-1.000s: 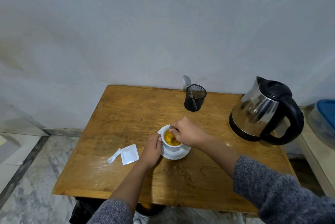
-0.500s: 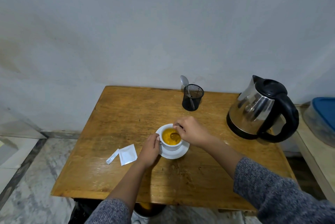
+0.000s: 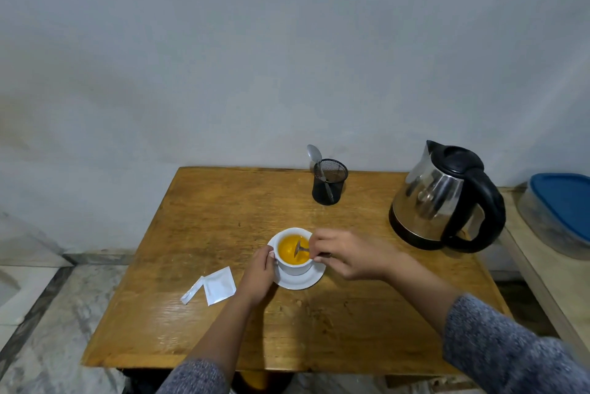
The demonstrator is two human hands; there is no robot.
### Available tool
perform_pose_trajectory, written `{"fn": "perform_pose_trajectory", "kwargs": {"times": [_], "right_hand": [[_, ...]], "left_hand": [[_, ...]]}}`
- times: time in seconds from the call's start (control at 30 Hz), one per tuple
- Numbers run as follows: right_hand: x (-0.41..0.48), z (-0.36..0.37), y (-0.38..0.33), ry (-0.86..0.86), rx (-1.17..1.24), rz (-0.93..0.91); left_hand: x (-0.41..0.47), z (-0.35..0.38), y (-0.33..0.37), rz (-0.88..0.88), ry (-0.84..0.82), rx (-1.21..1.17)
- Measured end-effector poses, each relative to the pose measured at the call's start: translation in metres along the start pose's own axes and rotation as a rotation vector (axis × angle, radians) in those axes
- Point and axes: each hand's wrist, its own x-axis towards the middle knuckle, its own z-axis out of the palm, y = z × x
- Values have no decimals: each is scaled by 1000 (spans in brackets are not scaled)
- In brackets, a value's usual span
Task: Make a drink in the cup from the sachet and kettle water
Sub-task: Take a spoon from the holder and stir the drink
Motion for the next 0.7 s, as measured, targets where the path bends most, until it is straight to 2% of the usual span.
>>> {"fn": "perform_pose_trajectory", "kwargs": {"times": [0.23, 0.33, 0.43, 0.5, 0.57, 0.7], "right_hand": [[-6, -2, 1, 39, 67, 20], [-6, -4, 2, -35, 12, -9], [-5, -10, 5, 44, 53, -13], [-3, -14, 8, 137, 93, 35], [-1, -14, 12, 320, 217, 147], [0, -8, 24, 777, 718, 524]], "left_hand": [[2, 2, 3, -74, 30, -54], [2, 2, 3, -86, 29, -58], [1, 1, 3, -78, 24, -53], [0, 0, 3, -77, 19, -66], [-1, 0, 3, -82, 8, -73], [-2, 0, 5, -91, 4, -88]]}}
